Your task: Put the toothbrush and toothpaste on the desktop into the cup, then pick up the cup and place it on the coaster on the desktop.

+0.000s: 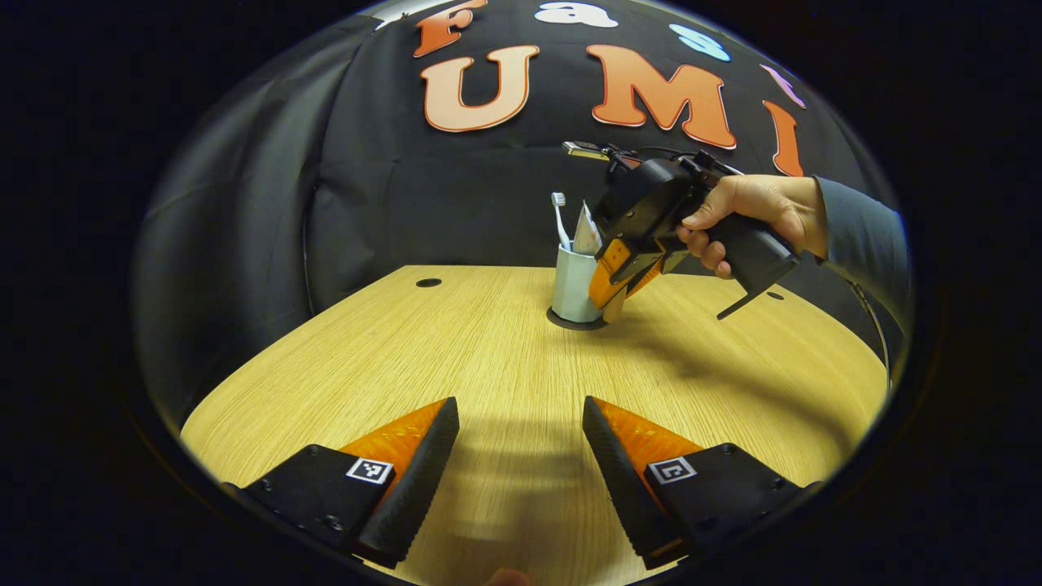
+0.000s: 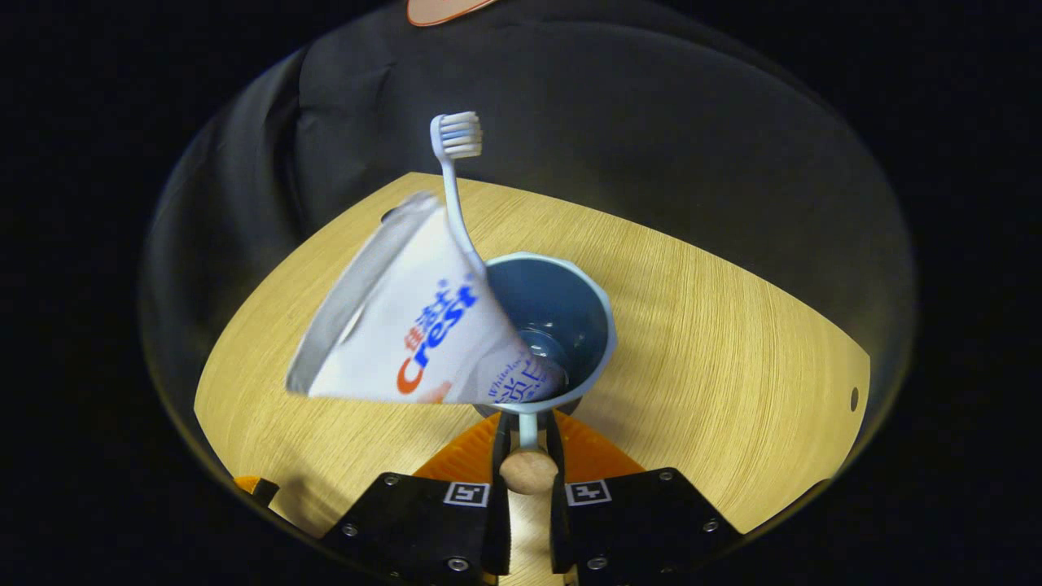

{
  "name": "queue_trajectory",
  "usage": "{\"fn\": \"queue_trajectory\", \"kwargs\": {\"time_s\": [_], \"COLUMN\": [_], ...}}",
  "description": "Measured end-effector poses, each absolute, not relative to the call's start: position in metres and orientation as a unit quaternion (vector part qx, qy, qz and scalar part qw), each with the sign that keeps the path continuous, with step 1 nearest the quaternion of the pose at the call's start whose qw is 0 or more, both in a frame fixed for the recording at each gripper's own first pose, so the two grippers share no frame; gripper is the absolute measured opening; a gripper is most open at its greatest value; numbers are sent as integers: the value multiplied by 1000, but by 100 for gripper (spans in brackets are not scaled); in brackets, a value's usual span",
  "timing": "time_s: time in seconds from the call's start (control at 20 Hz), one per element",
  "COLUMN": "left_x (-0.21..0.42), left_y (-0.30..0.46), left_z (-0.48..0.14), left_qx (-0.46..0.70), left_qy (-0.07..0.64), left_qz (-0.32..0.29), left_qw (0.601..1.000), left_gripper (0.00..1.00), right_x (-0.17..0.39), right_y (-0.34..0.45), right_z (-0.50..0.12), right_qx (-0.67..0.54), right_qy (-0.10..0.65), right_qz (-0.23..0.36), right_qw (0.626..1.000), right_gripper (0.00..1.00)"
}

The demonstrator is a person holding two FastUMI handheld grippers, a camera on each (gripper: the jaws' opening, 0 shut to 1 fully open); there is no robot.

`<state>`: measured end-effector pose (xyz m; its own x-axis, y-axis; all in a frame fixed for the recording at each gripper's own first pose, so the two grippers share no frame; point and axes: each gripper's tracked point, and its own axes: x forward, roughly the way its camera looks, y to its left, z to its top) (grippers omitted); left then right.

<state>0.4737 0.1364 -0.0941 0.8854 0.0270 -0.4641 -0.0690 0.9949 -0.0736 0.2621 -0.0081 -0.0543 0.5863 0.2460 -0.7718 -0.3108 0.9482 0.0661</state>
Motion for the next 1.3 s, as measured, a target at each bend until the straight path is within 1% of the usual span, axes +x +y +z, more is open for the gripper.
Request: {"fn": "queue_trajectory", "kwargs": {"time_s": [0.25,0.35,0.4,0.45,0.5,0.55,0.6,0.7,0.8,0.85,0.9,0.95,1.0,1.1,1.3], "left_x": [474,473,473,472,470,470,471,474,474,475,476,479,481,484,492], "left_y": [137,137,137,136,135,135,136,137,137,137,137,136,136,134,134], "left_z": [-94,-94,-94,-95,-94,-93,-92,-91,-90,-90,-89,-87,-85,-82,-73], "left_qx": [-45,-45,-47,-48,-50,-51,-50,-46,-45,-45,-45,-46,-47,-46,-39], "left_qy": [240,242,244,247,249,249,247,239,233,229,225,221,218,209,181], "left_qz": [28,30,31,31,31,32,34,37,37,36,36,36,37,37,38], "left_qw": [969,969,968,967,967,967,967,969,971,972,973,973,974,976,982], "left_gripper": [98,98,98,98,98,99,99,99,98,99,99,98,98,98,98], "right_x": [259,255,254,256,261,262,264,262,259,259,259,257,256,253,241], "right_y": [-7,-6,-7,-11,-14,-19,-20,-22,-26,-34,-40,-44,-48,-55,-74], "right_z": [-61,-62,-62,-65,-67,-66,-64,-67,-73,-71,-69,-65,-63,-71,-62], "right_qx": [-40,-26,-15,-13,-16,-23,-25,-23,-18,-15,-9,0,13,30,33], "right_qy": [436,443,444,441,436,431,426,419,410,403,396,391,384,367,315], "right_qz": [158,175,179,179,178,179,182,190,193,195,195,197,201,201,185], "right_qw": [885,879,878,879,882,884,886,888,891,894,897,899,901,908,930], "right_gripper": [19,23,27,29,37,41,54,65,70,78,78,85,89,93,95]}}
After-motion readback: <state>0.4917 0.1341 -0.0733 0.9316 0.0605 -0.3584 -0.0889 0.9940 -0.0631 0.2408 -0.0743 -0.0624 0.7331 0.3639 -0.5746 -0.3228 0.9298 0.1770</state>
